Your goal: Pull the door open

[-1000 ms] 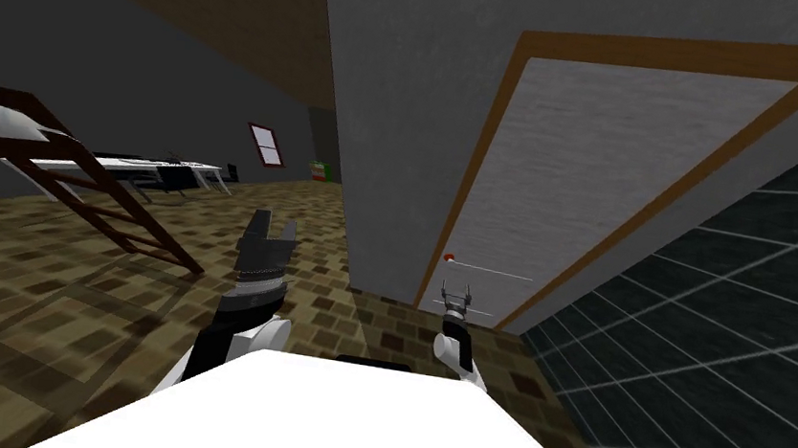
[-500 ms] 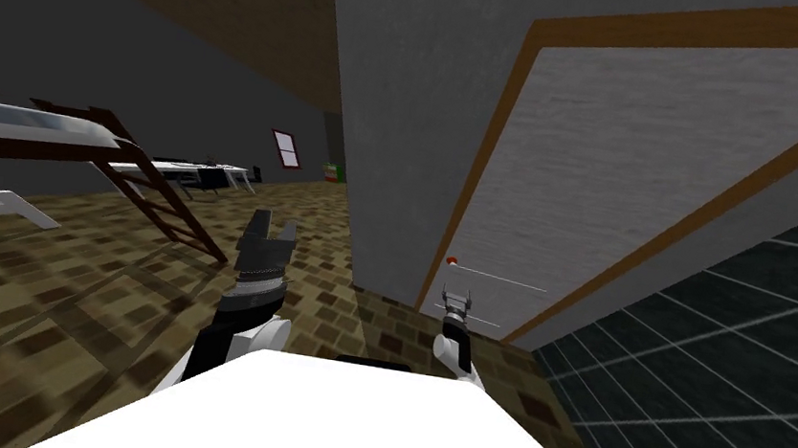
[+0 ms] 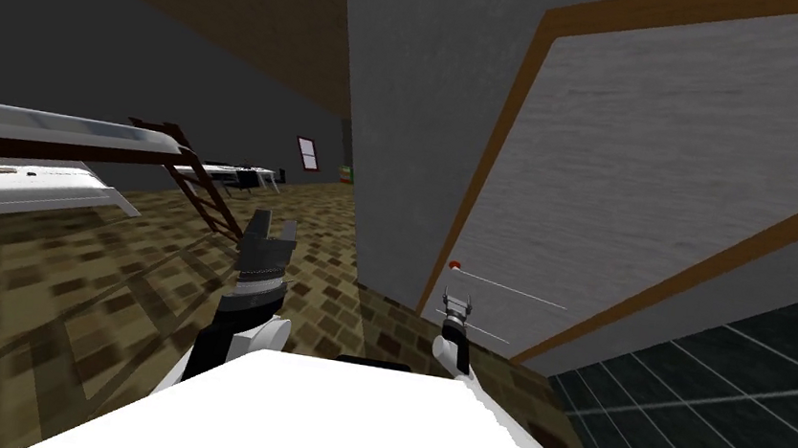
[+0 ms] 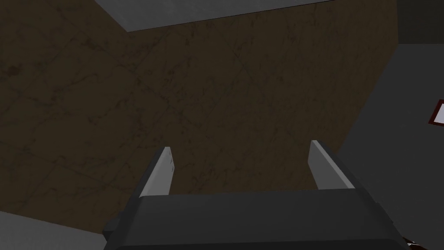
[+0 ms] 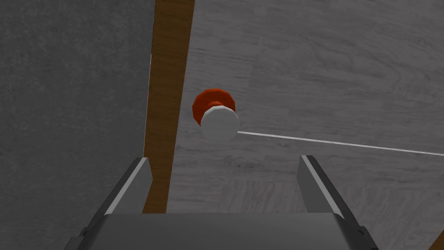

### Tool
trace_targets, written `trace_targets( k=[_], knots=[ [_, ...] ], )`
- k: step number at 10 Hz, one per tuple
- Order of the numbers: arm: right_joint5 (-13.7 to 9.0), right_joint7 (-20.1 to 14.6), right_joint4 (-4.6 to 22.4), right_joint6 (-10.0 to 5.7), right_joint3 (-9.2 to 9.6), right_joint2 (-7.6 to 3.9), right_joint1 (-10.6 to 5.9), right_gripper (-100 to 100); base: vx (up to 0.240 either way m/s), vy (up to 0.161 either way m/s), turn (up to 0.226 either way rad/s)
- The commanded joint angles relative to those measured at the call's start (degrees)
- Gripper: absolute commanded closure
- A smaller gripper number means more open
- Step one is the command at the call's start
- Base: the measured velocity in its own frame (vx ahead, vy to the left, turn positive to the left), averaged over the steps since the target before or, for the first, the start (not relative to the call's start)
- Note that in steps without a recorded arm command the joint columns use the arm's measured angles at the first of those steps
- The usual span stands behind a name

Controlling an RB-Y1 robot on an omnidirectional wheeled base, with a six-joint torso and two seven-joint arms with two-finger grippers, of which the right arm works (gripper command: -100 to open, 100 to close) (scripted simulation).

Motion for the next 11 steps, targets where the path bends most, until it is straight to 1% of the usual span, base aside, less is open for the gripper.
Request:
trace_targets(
  k=[1,5,10,11],
  knots=[
    [-0.9,-1.8,2.2,-0.69,-0.24,-0.02,-0.81,-100,-0.006,-0.121,0.230],
    [-2.7,-5.6,7.2,-2.35,-0.72,-0.04,-2.72,-100,-0.018,-0.122,0.198],
    [-4.6,-9.4,12.4,-4.02,-1.20,-0.05,-4.65,-100,-0.014,-0.109,0.174],
    [-5.1,-10.5,13.8,-4.47,-1.34,-0.04,-5.17,-100,-0.021,-0.109,0.198]
  ],
)
